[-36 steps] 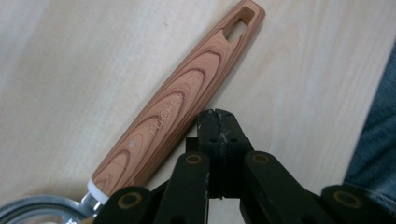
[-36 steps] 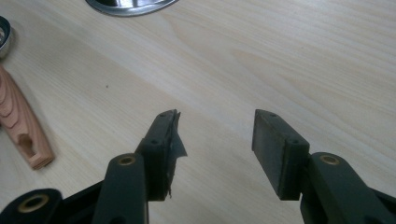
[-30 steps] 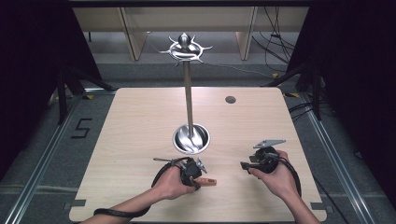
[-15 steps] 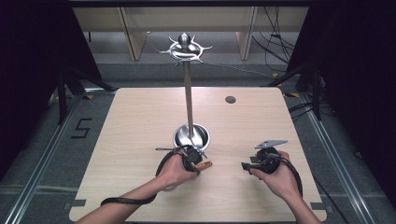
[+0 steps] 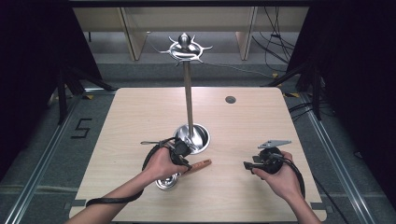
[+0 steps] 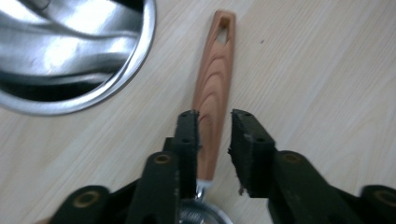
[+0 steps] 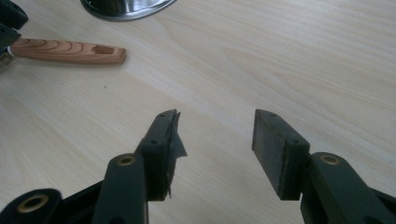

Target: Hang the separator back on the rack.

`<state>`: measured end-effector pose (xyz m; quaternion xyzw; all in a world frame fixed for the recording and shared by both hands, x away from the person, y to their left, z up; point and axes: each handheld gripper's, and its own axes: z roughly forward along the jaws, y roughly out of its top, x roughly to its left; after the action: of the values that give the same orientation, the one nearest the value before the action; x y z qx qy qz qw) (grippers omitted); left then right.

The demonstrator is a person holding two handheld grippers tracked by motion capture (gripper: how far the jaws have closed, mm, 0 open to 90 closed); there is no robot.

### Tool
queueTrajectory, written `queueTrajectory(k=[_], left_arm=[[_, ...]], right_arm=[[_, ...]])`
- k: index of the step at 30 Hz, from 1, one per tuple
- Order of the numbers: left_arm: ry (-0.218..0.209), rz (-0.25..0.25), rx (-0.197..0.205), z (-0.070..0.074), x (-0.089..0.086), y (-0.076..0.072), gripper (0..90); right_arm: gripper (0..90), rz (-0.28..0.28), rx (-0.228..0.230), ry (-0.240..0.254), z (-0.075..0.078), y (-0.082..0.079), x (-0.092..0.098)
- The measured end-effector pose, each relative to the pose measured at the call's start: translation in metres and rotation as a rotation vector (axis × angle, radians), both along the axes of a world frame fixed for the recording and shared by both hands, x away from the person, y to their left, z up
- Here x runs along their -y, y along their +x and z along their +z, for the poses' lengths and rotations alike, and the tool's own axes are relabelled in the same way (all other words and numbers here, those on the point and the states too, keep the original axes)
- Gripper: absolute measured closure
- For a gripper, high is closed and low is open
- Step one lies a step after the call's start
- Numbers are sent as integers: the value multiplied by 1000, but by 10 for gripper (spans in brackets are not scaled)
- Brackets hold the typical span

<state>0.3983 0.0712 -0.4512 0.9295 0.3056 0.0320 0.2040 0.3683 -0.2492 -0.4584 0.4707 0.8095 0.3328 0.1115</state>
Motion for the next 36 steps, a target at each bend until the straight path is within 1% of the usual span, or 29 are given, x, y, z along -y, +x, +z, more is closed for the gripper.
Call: queueTrajectory(k=[1, 2, 3, 5, 6, 7, 8, 9, 10, 11, 12, 16, 17, 19, 20, 21, 22, 23, 24, 25, 26, 27, 29, 30, 32, 33, 34, 35, 36], left_arm=[[-2, 3, 0, 0, -2, 0, 636], [0, -3, 5, 0, -4, 1, 612], [2, 2, 1, 0, -5, 0, 593], [29, -11, -8, 0, -6, 2, 557], [34, -13, -14, 0, -6, 2, 543], [39, -16, -18, 0, -6, 3, 541], [45, -16, -16, -1, -6, 3, 538], [52, -18, -22, -1, -5, 3, 536], [66, -28, -29, 0, -4, 3, 536], [78, -42, -36, 0, -3, 4, 538], [86, -50, -40, 0, -2, 4, 540], [120, -65, -62, -1, 2, 6, 549], [133, -80, -71, -2, 2, 7, 548], [140, -80, -74, -4, 4, 9, 549], [167, -94, -82, -6, 6, 12, 550], [191, -131, -85, -7, 7, 14, 553], [191, -132, -87, -8, 8, 14, 557], [207, -143, -90, -9, 10, 15, 559], [215, -150, -78, -11, 11, 15, 563], [229, -154, -83, -13, 13, 15, 567], [237, -160, -90, -14, 14, 16, 570], [229, -157, -95, -17, 15, 15, 574], [235, -166, -99, -22, 17, 15, 582], [242, -168, -105, -22, 17, 15, 584], [245, -166, -107, -26, 18, 15, 592], [261, -177, -112, -26, 18, 16, 600], [257, -179, -107, -26, 18, 16, 612], [256, -180, -109, -26, 19, 16, 618], [258, -178, -108, -26, 19, 16, 621]], right_arm=[[513, 4, -11, -10, 1, 0, 0], [512, -2, -24, 0, 1, -1, -1], [512, 9, -13, -11, 1, 1, 0], [511, -10, -49, -8, 1, -1, -1], [510, -7, -17, 7, -1, 1, -1], [510, -18, -23, 8, -2, 2, -1], [510, -4, -38, -9, 0, 2, 1], [509, -10, -43, -6, 1, 1, 1], [508, -10, -38, -10, 1, 2, 1], [508, -21, -70, -17, 4, 0, 1], [508, -11, -55, -18, 3, 1, 1], [506, -7, -47, -21, 4, 0, 1], [505, -12, -39, -9, 3, 1, 0], [504, -2, -20, -8, 1, 3, 0], [503, -29, -62, -3, 3, 0, -1], [503, -25, -62, -3, 2, 1, -1], [503, -17, -62, -5, 2, 1, -1], [503, -11, -64, -8, 2, 1, -1], [503, -17, -60, 0, 2, 1, -1], [503, 4, -27, -8, 0, 2, 1], [503, 4, -24, -7, 1, 2, 1], [502, -12, -44, -11, 2, 1, 1], [502, -5, -32, -7, 2, 2, 2], [501, -13, -49, -1, 2, 1, 1], [500, -3, -38, -8, 2, 2, 1], [500, -2, -30, -7, 1, 2, 1], [500, 5, -23, -6, 1, 2, 1], [499, -8, -37, -5, 1, 2, 1], [499, -7, -35, -5, 1, 2, 1]])
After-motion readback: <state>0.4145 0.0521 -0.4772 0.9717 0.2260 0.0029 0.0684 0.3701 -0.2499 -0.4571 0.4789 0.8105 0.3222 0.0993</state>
